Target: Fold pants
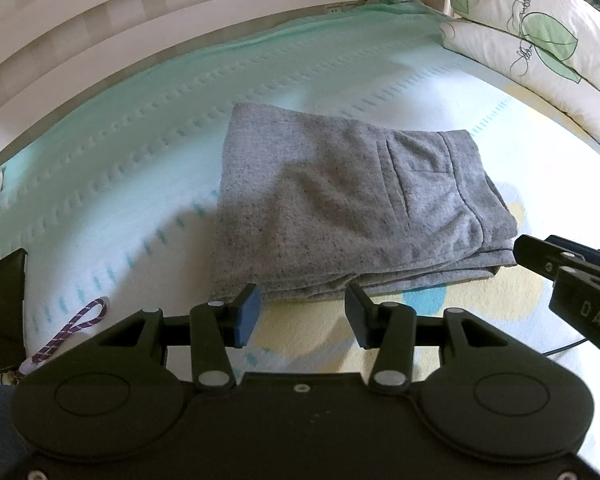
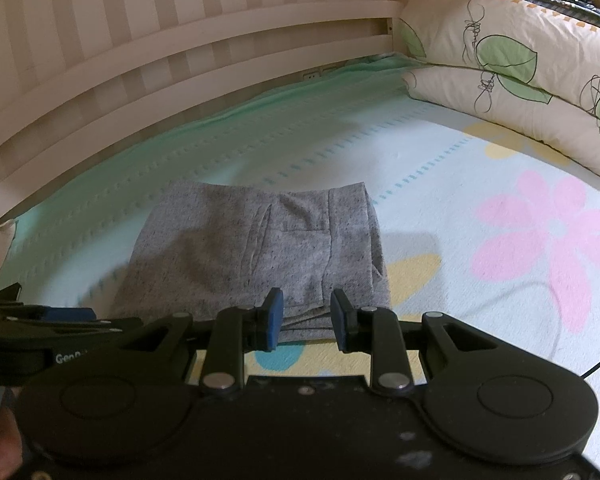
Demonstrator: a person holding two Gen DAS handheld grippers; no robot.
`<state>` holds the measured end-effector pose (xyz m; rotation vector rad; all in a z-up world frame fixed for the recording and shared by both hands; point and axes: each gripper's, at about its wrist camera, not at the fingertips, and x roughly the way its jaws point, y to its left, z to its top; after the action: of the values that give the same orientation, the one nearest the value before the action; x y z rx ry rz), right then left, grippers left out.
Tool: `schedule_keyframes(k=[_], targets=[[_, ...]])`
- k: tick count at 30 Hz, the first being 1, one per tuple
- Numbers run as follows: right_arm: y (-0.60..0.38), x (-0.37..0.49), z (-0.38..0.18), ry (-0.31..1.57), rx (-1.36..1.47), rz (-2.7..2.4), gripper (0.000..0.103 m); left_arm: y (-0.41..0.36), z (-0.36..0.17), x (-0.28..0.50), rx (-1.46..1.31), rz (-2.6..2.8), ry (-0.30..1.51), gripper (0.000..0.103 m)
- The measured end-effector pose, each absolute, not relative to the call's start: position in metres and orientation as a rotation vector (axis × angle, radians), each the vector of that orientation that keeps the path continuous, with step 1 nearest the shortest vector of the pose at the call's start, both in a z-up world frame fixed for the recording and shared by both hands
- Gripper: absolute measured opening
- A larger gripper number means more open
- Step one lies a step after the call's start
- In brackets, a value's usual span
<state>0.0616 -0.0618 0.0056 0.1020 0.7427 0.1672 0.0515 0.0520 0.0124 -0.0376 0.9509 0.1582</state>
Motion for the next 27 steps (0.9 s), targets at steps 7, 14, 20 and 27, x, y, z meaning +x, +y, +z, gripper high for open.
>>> schedule_keyframes(k=[7, 14, 20, 27], targets=[[-0.0614, 0.0615, 0.003, 0.747, 0.103, 0.166, 0.028, 0.0511, 0.0106, 0.0515, -0.028, 0.155, 0.958, 0.055], [-0.0643, 0.0602, 0.0035, 0.748, 0.109, 0.166, 0.028, 0.0499, 0.009, 0.0516, -0.016, 0.152, 0.963, 0.055], [-0.0644, 0.0605, 0.0026, 0.749, 0.108, 0.165, 0.028, 0.05, 0.0082, 0.0511, -0.008, 0.153, 0.965, 0.055], [-0.0649, 0.0603, 0.003, 0.748, 0.111, 0.166, 0.028, 0.0518, 0.009, 0.0522, -0.003, 0.146, 0.968, 0.055]])
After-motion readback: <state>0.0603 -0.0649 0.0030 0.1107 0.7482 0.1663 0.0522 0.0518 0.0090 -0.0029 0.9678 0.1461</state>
